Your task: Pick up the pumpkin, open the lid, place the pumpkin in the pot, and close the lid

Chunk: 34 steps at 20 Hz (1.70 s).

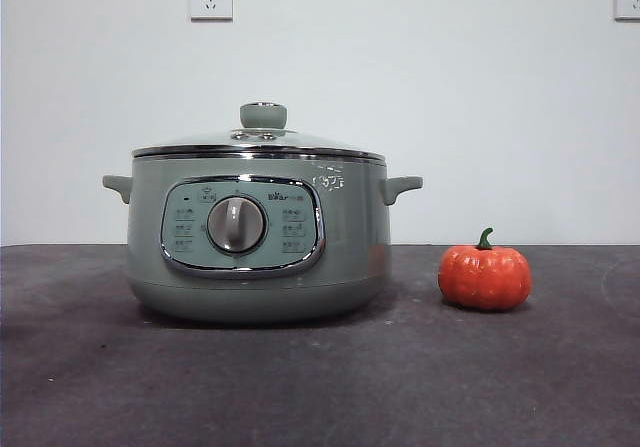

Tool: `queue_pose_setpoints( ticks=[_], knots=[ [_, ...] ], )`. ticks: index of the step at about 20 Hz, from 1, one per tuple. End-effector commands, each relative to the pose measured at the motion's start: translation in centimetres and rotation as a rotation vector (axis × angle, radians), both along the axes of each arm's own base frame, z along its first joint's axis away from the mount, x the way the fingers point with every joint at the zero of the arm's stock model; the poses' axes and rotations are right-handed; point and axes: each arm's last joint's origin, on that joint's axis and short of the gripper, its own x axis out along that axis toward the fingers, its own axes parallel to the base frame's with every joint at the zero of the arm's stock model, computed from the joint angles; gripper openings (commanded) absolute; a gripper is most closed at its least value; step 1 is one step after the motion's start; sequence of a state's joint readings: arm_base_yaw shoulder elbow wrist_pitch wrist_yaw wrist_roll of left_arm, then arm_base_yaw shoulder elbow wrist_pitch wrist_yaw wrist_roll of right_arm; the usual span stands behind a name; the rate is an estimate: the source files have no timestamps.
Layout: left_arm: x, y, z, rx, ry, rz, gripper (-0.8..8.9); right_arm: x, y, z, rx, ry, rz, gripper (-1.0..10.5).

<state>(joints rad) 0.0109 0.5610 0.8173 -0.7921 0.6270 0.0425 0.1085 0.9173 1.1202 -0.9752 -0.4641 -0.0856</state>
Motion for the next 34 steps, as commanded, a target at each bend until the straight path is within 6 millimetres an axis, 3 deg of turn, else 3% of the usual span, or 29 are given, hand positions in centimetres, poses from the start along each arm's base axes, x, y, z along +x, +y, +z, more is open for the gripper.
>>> queue_pose_setpoints(
  ticks=[1,8,14,20,27,28,29,32,34],
  knots=[
    [0.0,0.0,0.1,0.006,-0.015,-0.005,7.41,2.2,0.5,-0.6,-0.014,0.006,-0.006,7.2],
    [0.0,0.0,0.1,0.006,-0.014,-0.004,7.41,10.7,3.3,-5.7,-0.150,0.071,-0.033,7.2],
    [0.0,0.0,0.1,0.006,-0.014,-0.004,7.41,15.9,5.6,-11.4,-0.241,0.103,-0.047,7.2],
    [0.0,0.0,0.1,0.004,-0.010,-0.002,7.41,18.4,6.3,-15.8,-0.256,0.161,-0.038,7.2],
    [0.0,0.0,0.1,0.004,-0.004,-0.002,7.41,19.2,7.3,-18.9,-0.279,0.208,-0.008,7.2],
    [0.0,0.0,0.1,0.004,-0.004,-0.002,7.41,19.3,7.4,-18.9,-0.278,0.205,-0.008,6.9],
    [0.0,0.0,0.1,0.004,-0.004,-0.002,7.41,19.3,7.4,-18.9,-0.284,0.204,-0.025,5.8],
    [0.0,0.0,0.1,0.004,-0.004,-0.002,7.41,19.2,7.2,-19.0,-0.303,0.225,-0.054,0.5],
    [0.0,0.0,0.1,0.004,-0.004,-0.002,7.41,19.1,7.2,-18.9,-0.302,0.234,-0.057,-0.1]
  ],
)
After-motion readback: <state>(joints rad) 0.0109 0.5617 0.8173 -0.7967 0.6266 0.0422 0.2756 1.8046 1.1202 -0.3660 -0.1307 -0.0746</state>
